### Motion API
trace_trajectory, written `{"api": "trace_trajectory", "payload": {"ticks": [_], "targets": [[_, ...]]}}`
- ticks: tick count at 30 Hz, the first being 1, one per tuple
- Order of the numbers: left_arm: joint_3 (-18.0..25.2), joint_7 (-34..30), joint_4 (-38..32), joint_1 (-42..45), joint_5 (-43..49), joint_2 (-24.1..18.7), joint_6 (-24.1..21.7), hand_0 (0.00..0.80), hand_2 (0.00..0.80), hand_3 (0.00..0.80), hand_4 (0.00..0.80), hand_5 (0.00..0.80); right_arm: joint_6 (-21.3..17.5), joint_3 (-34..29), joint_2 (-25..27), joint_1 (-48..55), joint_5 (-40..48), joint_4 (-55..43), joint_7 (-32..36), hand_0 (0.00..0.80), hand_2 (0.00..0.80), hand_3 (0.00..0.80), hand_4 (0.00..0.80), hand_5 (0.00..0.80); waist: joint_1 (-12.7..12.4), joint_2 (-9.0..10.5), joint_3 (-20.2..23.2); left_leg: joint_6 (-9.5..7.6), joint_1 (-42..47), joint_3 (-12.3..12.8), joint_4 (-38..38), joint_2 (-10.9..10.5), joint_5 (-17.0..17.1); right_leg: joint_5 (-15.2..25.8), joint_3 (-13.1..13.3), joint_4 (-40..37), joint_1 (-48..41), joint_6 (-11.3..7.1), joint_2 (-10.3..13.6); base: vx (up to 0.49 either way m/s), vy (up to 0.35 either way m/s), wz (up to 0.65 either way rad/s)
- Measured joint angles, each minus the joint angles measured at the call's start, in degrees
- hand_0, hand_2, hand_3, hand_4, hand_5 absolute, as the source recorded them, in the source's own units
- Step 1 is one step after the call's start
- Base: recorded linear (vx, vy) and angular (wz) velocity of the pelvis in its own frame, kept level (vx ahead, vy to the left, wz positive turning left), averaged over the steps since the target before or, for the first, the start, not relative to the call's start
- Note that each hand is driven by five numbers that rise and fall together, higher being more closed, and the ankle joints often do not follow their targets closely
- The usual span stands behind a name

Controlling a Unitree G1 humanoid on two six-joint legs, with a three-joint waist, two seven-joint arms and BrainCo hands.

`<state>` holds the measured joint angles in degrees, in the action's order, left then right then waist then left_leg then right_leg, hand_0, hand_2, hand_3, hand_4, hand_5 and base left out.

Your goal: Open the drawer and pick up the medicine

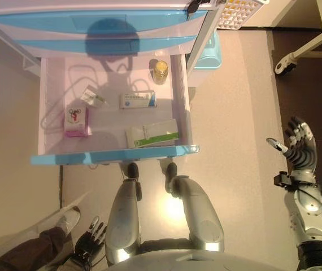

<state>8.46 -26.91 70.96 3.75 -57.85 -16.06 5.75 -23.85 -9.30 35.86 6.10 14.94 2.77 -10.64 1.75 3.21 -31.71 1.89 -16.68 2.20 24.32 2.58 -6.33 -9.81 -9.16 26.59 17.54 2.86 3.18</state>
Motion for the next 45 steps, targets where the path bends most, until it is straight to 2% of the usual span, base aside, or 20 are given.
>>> {"api": "trace_trajectory", "payload": {"ticks": [2, 6, 9, 12, 16, 21, 27, 32, 37, 45], "targets": [[-0.6, 0.0, 0.0, 0.2, 1.2, 0.0, -0.4, 0.0, 0.0, 0.0, 0.0, 0.0, 0.9, -0.9, 3.6, -0.9, -3.6, -3.8, -0.3, 0.0, 0.0, 0.0, 0.0, 0.0, -0.2, -0.6, 0.2, -0.39, 0.1, 0.6, 0.0, -0.3, -0.2, 0.2, 0.4, -0.3, -0.1, -0.28, 0.1, 0.014, 0.028, -0.09], [-2.0, 0.2, -0.1, 0.4, 3.5, -0.1, -1.2, 0.0, 0.0, 0.0, 0.0, 0.0, 9.0, -0.9, 11.9, -7.6, -10.3, -11.4, 0.2, 0.0, 0.0, 0.0, 0.0, 0.0, -0.1, -0.86, 0.2, -0.89, 0.6, 0.6, -0.6, -0.6, 0.0, 1.0, 0.6, -1.8, -1.0, -0.89, 0.2, 0.006, 0.003, 0.0], [-2.9, 0.4, 0.0, 0.4, 4.1, -0.2, -1.0, 0.0, 0.0, 0.0, 0.0, 0.0, 12.4, -0.1, 16.7, -14.3, -13.0, -14.1, 2.5, 0.0, 0.0, 0.0, 0.0, 0.0, -0.9, -0.89, 0.3, -1.17, 1.0, 0.5, -0.7, -0.6, 0.1, 1.6, 0.5, -2.9, -1.8, -1.17, 0.3, 0.01, -0.008, 0.01], [-3.6, 0.9, 0.0, 0.3, 4.6, -0.3, -1.1, 0.0, 0.0, 0.0, 0.0, 0.0, 15.3, 4.1, 21.6, -22.3, -13.2, -14.6, 5.9, 0.0, 0.0, 0.0, 0.0, 0.0, -1.9, -0.91, 0.3, -1.52, 1.0, 0.3, -0.7, -0.6, 0.2, 2.1, 0.4, -4.1, -2.5, -1.6, 0.2, 0.042, -0.032, 0.04], [-4.2, 2.3, 0.0, -0.3, 6.1, -0.6, -1.3, 0.0, 0.0, 0.0, 0.0, 0.0, 17.6, 10.3, 24.2, -30.7, -13.1, -15.5, 9.8, 0.0, 0.0, 0.0, 0.0, 0.0, -3.9, -0.93, 0.4, -1.8, 1.0, -0.3, -0.9, -0.8, 0.3, 2.8, -0.3, -5.5, -3.4, -1.81, 0.3, 0.046, -0.031, 0.1], [-4.3, 3.1, -0.4, -1.0, 6.2, -0.9, -1.3, 0.0, 0.0, 0.0, 0.0, 0.0, 20.0, 17.4, 24.4, -38.8, -13.1, -15.7, 14.0, 0.0, 0.0, 0.0, 0.0, 0.0, -6.4, -0.75, 0.5, -2.21, 1.0, -1.5, -1.7, -1.7, 0.9, 2.9, -1.7, -5.6, -4.1, -1.83, 1.2, 0.029, -0.018, 0.16], [-4.7, 4.2, -0.5, -2.7, 6.3, -1.9, -0.9, 0.0, 0.0, 0.0, 0.0, 0.0, 22.6, 26.0, 23.5, -45.3, -13.2, -15.4, 19.1, 0.0, 0.0, 0.0, 0.0, 0.0, -8.0, -0.58, 0.6, -2.55, 1.2, -2.9, -2.4, -2.6, 1.6, 2.8, -3.7, -6.0, -5.2, -2.05, 2.1, 0.0, -0.004, 0.18], [-5.4, 4.6, -0.5, -2.8, 6.3, -3.1, -0.8, 0.0, 0.0, 0.0, 0.0, 0.0, 25.0, 32.0, 20.4, -49.0, -15.2, -12.5, 22.0, 0.0, 0.0, 0.0, 0.0, 0.0, -9.3, 0.37, 1.2, -2.59, 1.4, -3.7, -2.7, -2.9, 2.0, 3.0, -4.2, -6.6, -5.8, -2.29, 2.1, 0.011, 0.002, 0.09], [-5.4, 4.8, -0.5, -3.1, 6.3, -3.2, -0.7, 0.0, 0.0, 0.0, 0.0, 0.0, 25.3, 37.1, 17.9, -52.1, -18.8, -7.0, 23.6, 0.0, 0.0, 0.0, 0.0, 0.0, -10.6, 1.47, 1.8, -2.53, 1.4, -4.4, -3.7, -3.5, 2.7, 3.0, -5.2, -6.6, -5.9, -2.3, 2.6, 0.013, 0.01, 0.11], [-5.9, 5.2, -0.6, -3.5, 7.3, -3.5, 0.4, 0.0, 0.0, 0.0, 0.0, 0.0, 25.3, 41.7, 14.3, -55.8, -25.3, 0.4, 23.7, 0.0, 0.0, 0.0, 0.0, 0.0, -13.0, 1.45, 1.8, -2.4, 0.9, -6.0, -4.7, -4.1, 3.8, 2.9, -6.8, -6.7, -5.9, -2.28, 3.1, -0.007, 0.023, 0.12]]}}
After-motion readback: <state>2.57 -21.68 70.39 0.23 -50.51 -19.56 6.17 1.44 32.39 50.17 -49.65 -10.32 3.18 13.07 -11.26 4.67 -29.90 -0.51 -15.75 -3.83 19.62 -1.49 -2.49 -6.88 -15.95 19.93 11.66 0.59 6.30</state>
